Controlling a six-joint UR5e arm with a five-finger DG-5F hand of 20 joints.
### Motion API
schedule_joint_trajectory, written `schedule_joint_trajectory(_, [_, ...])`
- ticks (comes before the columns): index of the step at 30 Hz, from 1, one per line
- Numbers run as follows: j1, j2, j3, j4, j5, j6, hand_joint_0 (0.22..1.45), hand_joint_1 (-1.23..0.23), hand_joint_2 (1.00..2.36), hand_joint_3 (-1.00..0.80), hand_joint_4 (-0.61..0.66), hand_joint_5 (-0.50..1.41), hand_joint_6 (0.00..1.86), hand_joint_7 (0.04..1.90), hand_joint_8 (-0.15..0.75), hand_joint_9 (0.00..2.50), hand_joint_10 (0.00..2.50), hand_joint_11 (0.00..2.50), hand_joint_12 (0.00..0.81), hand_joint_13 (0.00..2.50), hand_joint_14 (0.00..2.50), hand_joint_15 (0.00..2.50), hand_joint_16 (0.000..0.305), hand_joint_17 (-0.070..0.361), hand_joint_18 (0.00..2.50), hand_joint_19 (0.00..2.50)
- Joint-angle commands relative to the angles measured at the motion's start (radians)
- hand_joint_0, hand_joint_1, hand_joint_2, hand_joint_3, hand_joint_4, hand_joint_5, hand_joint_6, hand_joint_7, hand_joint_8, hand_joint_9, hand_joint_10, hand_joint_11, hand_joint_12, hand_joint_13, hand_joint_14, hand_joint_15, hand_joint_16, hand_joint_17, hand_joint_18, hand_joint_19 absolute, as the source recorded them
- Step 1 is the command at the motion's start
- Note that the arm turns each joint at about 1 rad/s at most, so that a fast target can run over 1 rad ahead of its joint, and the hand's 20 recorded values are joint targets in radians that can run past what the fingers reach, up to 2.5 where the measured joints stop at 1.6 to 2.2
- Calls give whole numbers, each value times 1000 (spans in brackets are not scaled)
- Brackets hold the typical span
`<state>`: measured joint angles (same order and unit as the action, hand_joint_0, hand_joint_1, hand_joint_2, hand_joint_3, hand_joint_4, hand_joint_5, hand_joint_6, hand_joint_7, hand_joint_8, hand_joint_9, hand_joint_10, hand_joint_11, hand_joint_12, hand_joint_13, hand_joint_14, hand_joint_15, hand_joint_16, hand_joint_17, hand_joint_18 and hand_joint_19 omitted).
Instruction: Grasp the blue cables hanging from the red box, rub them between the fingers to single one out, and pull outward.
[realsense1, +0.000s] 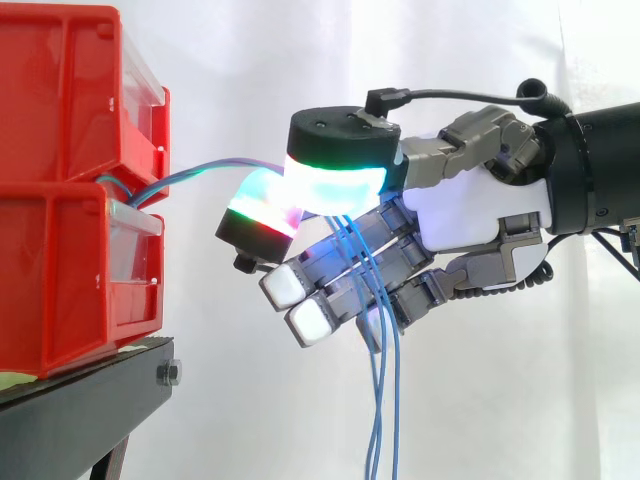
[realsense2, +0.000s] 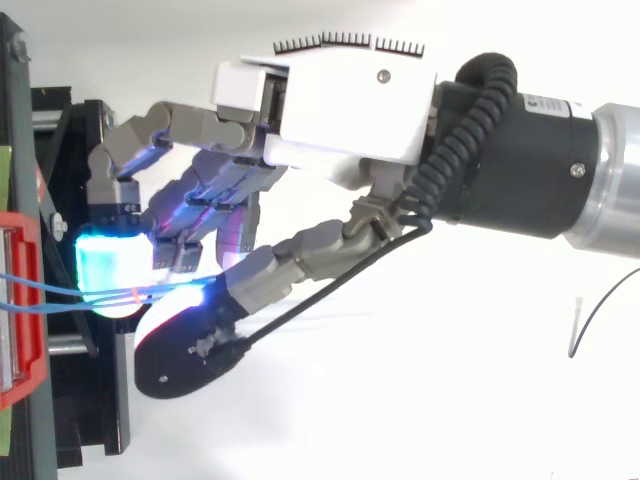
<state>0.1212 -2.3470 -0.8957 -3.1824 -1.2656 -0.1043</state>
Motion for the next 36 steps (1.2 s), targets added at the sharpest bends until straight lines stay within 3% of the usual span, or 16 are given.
schedule_joint_trajectory(1, [0,0,0,1,0,0,727,-947,1000,-500,132,-217,855,1001,313,683,14,626,415,824,17,554,57,127,948,606])
schedule_joint_trajectory(6, [0,-2,0,-1,0,0,570,-894,1000,-500,170,-212,852,999,329,696,14,643,421,819,19,568,58,130,943,639])
schedule_joint_trajectory(10, [0,0,0,1,0,0,501,-749,1000,-500,205,-191,846,1011,365,749,11,645,446,863,16,570,63,141,994,668])
schedule_joint_trajectory(15, [0,0,0,1,0,0,557,-675,1000,-500,175,-177,837,1045,361,793,14,635,430,886,18,583,60,134,996,700])
schedule_joint_trajectory(22, [0,0,0,1,0,0,607,-741,1011,-337,138,-192,847,1050,354,787,15,646,424,891,16,587,59,132,996,706])
schedule_joint_trajectory(36, [0,0,0,1,0,0,670,-831,1013,-314,79,-203,857,1009,339,780,12,651,414,887,18,572,57,128,1003,674])
